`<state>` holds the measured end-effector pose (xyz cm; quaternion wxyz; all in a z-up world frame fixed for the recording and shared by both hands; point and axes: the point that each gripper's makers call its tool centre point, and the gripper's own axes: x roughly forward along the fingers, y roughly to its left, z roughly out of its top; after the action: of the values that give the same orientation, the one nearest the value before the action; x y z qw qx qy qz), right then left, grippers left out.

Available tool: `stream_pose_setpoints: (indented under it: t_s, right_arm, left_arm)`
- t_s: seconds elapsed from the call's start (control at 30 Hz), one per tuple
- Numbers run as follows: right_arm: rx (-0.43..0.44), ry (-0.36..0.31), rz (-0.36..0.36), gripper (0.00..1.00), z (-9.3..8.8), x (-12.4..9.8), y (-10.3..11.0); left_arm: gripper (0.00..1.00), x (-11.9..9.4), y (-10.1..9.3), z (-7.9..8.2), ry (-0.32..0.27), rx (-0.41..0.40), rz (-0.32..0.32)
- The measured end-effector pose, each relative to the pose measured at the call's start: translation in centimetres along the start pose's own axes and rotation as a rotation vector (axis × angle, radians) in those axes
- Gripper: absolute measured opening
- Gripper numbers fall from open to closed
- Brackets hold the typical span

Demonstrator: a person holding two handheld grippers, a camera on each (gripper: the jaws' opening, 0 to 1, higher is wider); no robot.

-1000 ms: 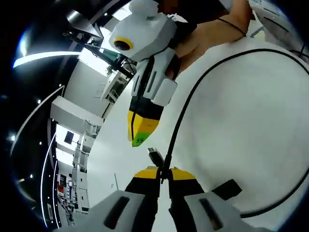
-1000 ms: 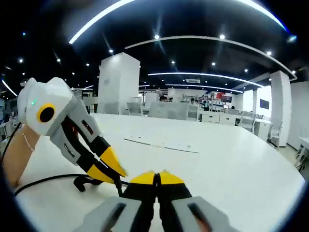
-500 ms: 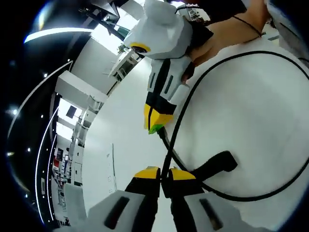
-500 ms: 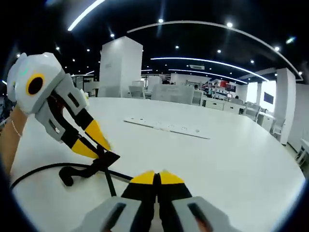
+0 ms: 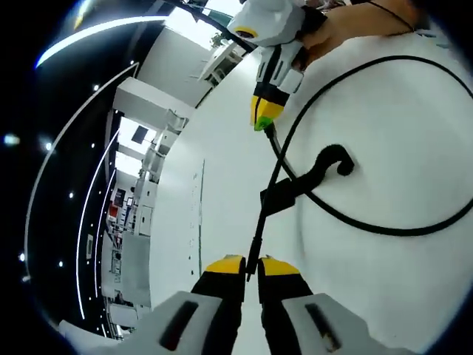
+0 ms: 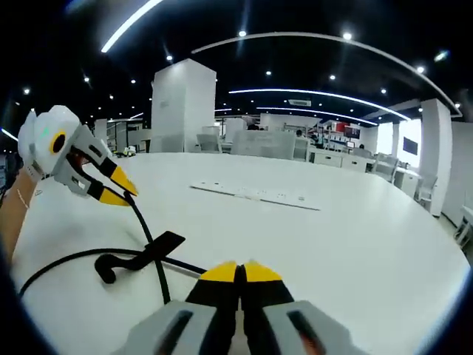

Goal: Find the charging cable on the desk, coil it up and secure with Velcro.

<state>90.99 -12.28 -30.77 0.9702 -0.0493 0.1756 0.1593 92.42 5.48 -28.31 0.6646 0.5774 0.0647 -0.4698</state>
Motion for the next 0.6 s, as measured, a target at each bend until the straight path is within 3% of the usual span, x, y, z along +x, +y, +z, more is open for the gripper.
stream_pose_setpoints:
  t_s: [0.33, 0.6]
  right_arm:
    - [0.01, -0.004, -0.004, 0.03, 0.0, -0.2, -0.2]
    - [-0.024, -0.001, -0.015, 0.03, 0.2, 0.0, -0.1]
  left_arm:
    - [0.08, -2.1, -1.5, -5.5, 0.093, -0.093, 0.018]
    - [0.07, -2.7, -2.7, -6.5, 0.126, -0.144, -0.019]
